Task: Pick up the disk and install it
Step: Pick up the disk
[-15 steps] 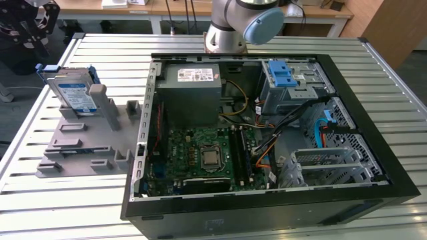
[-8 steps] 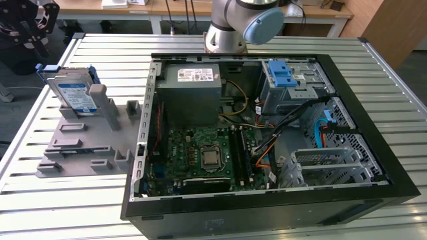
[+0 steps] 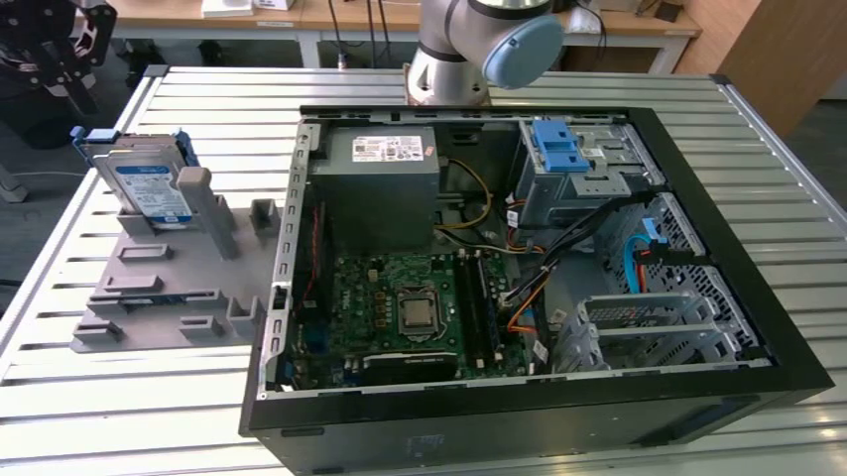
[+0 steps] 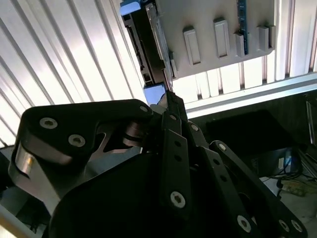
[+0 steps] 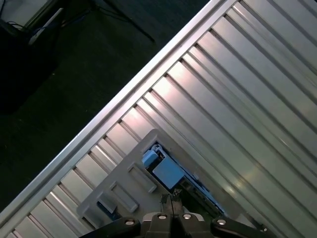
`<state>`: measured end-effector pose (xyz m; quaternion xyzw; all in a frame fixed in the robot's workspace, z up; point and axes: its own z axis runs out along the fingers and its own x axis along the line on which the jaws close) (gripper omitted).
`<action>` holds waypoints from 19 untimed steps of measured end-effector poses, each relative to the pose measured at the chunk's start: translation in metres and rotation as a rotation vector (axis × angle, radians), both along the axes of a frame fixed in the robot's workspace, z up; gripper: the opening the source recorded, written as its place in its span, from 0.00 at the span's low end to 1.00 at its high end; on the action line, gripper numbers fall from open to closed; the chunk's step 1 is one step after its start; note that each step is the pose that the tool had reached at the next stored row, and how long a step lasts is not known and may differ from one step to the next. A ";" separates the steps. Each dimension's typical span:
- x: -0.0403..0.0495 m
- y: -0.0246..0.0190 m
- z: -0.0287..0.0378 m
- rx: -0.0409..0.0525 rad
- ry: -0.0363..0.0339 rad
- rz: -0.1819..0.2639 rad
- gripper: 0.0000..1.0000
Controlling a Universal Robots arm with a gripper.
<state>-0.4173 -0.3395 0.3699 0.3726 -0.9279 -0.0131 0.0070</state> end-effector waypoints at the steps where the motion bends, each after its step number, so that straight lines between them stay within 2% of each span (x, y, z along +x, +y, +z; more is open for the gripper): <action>1: 0.0000 0.0000 0.0000 0.0000 0.0000 0.009 0.11; 19: -0.0001 0.0000 -0.0001 0.0000 0.0000 0.179 0.11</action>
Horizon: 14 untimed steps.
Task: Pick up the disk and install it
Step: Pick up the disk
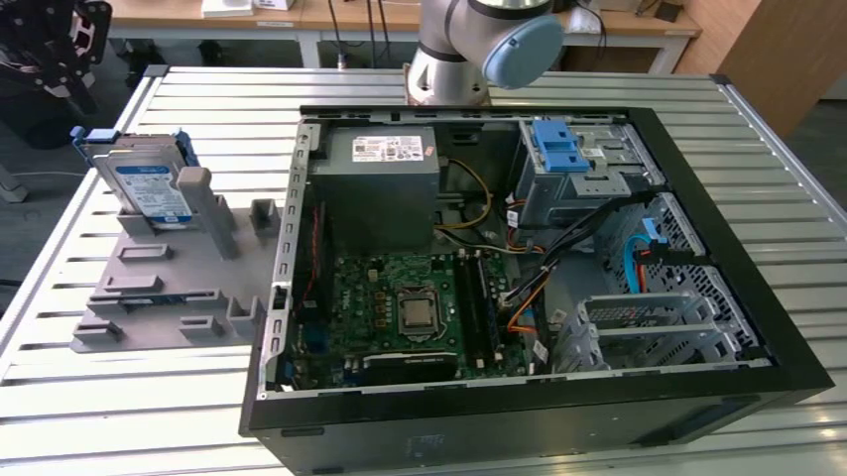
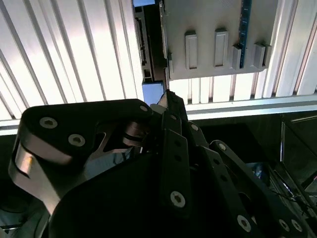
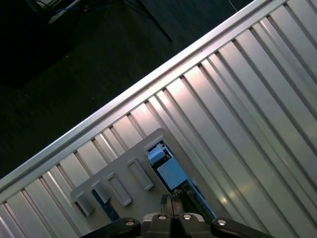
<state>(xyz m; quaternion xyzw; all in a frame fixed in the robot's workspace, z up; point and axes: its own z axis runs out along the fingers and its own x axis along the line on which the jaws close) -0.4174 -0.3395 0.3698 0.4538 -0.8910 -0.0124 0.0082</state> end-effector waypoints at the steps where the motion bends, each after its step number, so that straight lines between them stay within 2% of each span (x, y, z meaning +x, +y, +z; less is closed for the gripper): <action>1: 0.0000 0.0000 0.0000 0.0000 0.0001 0.009 0.11; 14: 0.0000 0.0000 -0.0002 -0.0001 -0.0006 0.135 0.11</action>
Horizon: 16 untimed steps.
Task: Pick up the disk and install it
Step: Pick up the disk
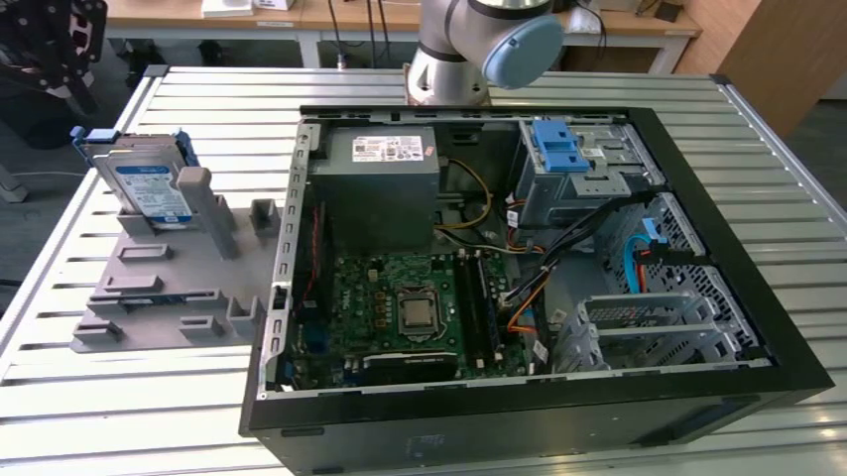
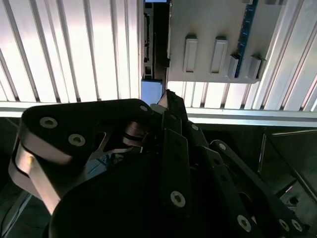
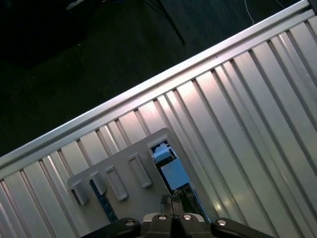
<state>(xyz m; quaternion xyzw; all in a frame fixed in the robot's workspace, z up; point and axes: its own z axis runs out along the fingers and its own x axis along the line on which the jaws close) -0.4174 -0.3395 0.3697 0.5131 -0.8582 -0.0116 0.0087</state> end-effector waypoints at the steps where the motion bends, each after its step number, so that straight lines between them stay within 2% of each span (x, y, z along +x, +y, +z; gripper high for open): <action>1: 0.0000 0.0000 0.0000 -0.0001 -0.0004 0.012 0.11; 8: 0.0000 0.0000 -0.0005 0.0000 -0.0036 0.106 0.11; 16: 0.0000 0.0000 -0.0013 0.0003 -0.0046 0.236 0.11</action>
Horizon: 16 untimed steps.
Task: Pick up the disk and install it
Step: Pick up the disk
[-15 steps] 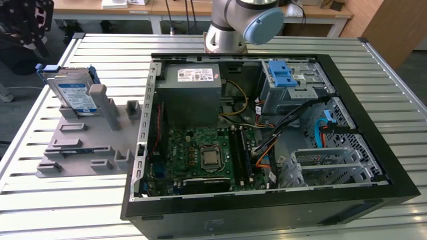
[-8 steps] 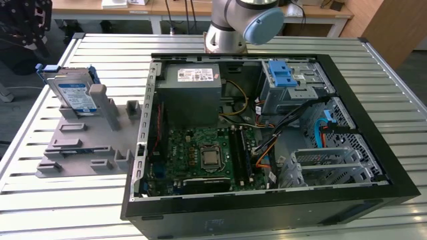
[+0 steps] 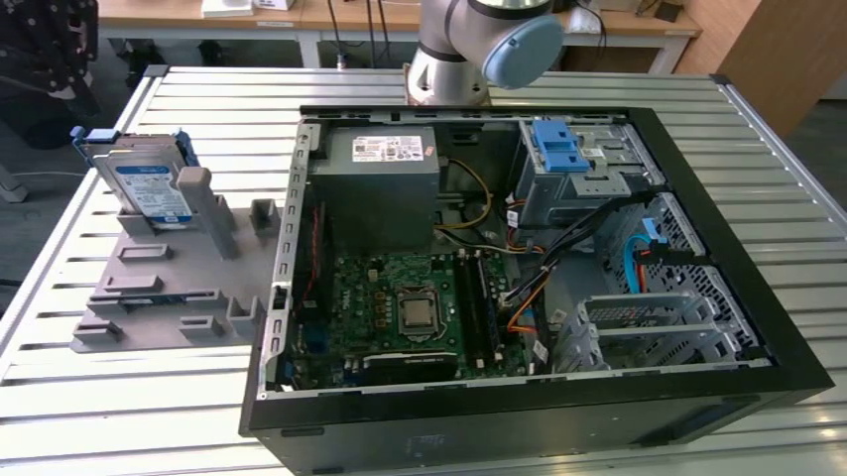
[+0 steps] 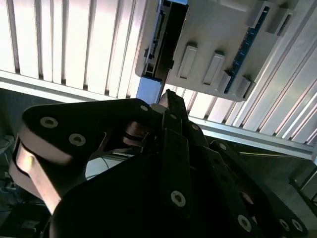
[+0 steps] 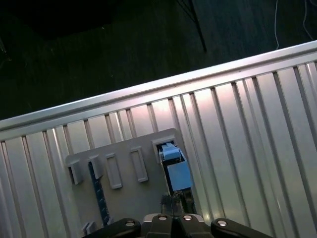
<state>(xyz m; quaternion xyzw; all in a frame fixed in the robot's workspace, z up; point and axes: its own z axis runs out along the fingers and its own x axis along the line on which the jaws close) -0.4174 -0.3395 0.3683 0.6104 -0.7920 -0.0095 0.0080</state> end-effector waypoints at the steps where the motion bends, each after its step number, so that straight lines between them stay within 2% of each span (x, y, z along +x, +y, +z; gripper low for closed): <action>1: 0.0000 0.0000 -0.0002 0.0000 0.0000 0.020 0.11; 8: -0.0001 0.0000 -0.0018 0.0000 0.0000 0.138 0.11; 13: -0.0014 0.0003 -0.0023 0.0000 -0.0001 0.144 0.11; 16: -0.0015 0.0002 -0.0024 -0.0011 0.0000 0.144 0.16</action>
